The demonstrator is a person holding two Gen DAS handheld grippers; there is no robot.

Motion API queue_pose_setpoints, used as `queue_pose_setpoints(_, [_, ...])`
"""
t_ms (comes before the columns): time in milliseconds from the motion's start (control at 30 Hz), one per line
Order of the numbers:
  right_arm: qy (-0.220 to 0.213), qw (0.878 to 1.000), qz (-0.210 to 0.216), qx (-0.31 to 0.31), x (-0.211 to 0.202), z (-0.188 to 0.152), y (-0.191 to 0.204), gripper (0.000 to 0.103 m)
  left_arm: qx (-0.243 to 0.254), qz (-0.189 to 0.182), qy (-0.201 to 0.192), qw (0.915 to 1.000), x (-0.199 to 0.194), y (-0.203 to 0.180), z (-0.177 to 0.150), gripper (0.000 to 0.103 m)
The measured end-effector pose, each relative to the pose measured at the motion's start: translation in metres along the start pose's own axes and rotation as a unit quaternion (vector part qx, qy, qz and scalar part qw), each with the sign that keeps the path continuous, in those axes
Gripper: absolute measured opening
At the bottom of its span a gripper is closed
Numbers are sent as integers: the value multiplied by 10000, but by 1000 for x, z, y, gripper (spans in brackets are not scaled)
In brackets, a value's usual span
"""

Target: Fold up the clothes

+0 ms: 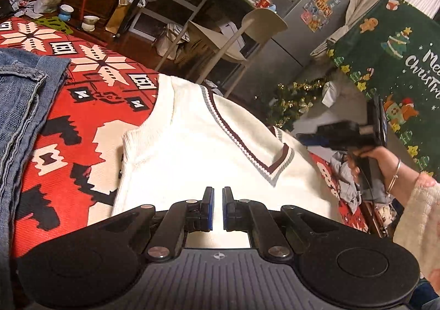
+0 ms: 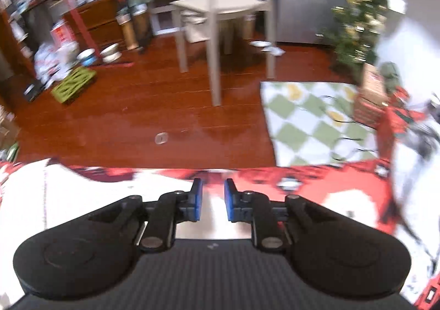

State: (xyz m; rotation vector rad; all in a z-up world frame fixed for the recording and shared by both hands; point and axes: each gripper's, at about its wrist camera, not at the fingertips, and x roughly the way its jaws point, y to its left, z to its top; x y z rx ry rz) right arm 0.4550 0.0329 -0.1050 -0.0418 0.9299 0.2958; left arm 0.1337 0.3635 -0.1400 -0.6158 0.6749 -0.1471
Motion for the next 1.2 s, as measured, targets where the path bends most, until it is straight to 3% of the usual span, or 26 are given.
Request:
queue_pose_setpoints(100, [-89, 9996, 173, 222, 6, -8, -42, 35, -19, -77, -28, 10000, 2, 0, -1, 6])
queue_pose_setpoints(167, [-90, 9994, 266, 201, 10, -12, -54, 35, -67, -115, -57, 9999, 3, 1, -2, 6])
queue_pose_setpoints(367, [-120, 9965, 824, -7, 20, -20, -48, 33, -175, -81, -55, 9998, 7, 6, -4, 6])
queue_pose_setpoints(533, [-142, 9948, 913, -433, 8, -30, -21, 32, -78, -67, -17, 9999, 8, 2, -5, 7])
queue_pose_setpoints(567, [-192, 9947, 852, -537, 6, -33, -15, 32, -57, -65, -11, 10000, 8, 2, -5, 7])
queue_pose_setpoints(700, [-363, 9941, 650, -792, 3, -37, 3, 5, 4, -68, 61, 10000, 11, 0, -8, 7])
queue_pose_setpoints(767, [-529, 9946, 285, -843, -2, -37, 13, 4, 53, -42, 77, 9999, 12, -2, -9, 7])
queue_pose_setpoints(867, [-767, 9964, -194, -311, -4, -27, -8, 4, 90, -7, 46, 9999, 12, -2, -9, 7])
queue_pose_setpoints(1033, [-638, 9979, -120, -32, 8, -24, -30, 6, 19, 6, 49, 10000, 12, 1, -9, 7])
queue_pose_setpoints(1200, [-973, 9948, -153, 250, -2, -21, -45, 19, -11, -7, 13, 10000, 10, 1, -8, 7])
